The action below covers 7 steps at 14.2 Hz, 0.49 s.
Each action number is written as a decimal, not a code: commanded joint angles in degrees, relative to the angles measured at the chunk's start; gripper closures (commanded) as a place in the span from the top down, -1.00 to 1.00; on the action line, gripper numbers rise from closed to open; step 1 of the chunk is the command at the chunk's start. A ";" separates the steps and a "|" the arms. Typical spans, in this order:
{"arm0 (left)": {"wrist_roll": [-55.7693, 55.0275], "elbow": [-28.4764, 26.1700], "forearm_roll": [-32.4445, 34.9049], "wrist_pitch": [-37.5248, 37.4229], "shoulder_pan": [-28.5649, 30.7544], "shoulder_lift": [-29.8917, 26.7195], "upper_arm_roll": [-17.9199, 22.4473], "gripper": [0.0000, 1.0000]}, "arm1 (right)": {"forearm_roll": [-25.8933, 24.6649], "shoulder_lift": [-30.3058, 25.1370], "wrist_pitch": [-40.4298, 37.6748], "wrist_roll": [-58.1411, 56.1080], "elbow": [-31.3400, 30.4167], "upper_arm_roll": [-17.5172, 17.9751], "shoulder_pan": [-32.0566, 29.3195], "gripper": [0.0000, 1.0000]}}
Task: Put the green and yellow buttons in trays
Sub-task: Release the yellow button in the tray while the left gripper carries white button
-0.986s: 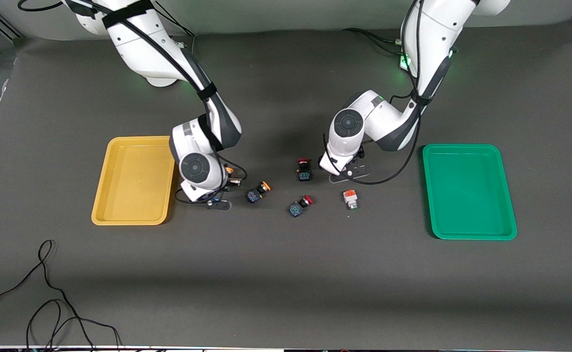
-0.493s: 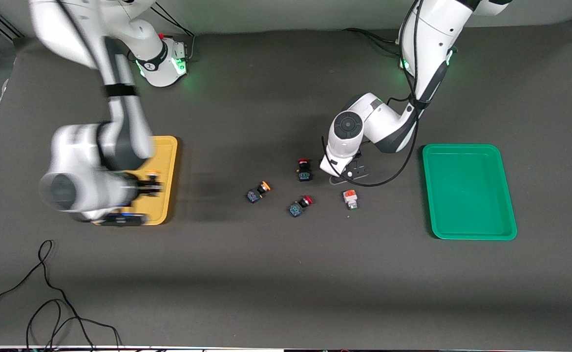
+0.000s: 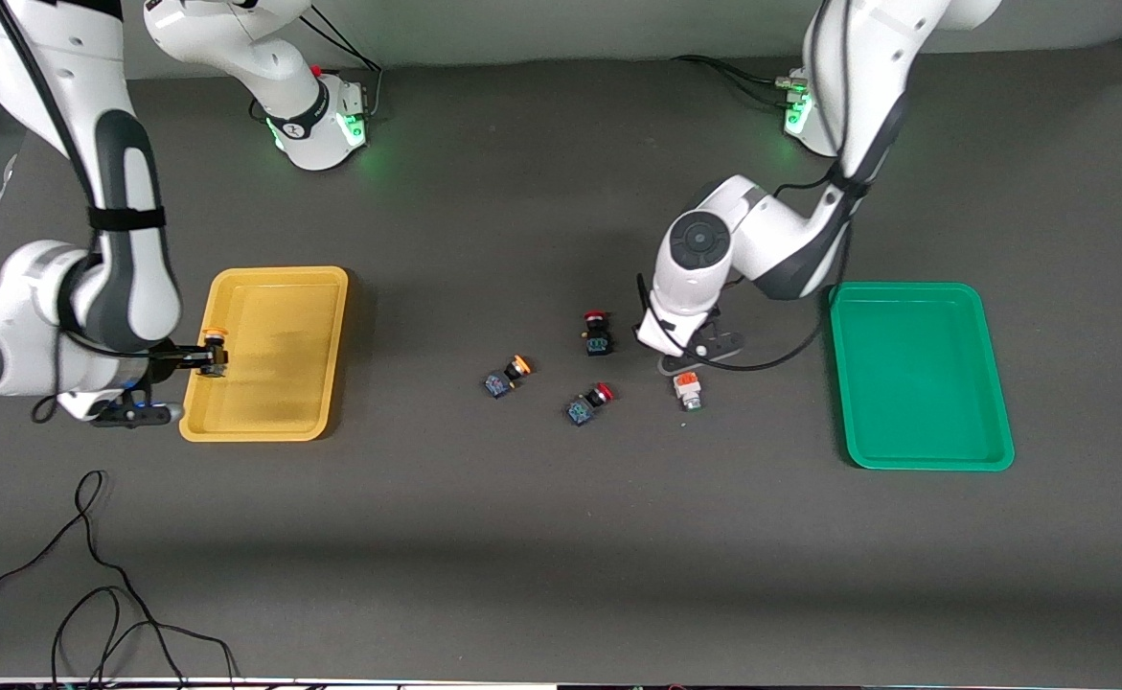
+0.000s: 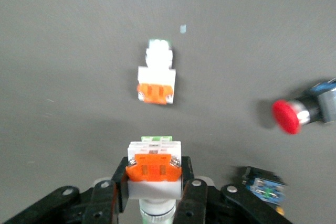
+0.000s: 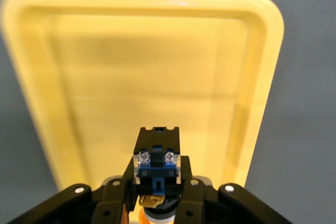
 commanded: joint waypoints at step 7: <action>33.16 8.37 -12.34 -31.19 17.99 -16.84 0.31 -0.47 | 9.37 2.41 7.10 -8.25 -4.98 -0.53 1.55 1.00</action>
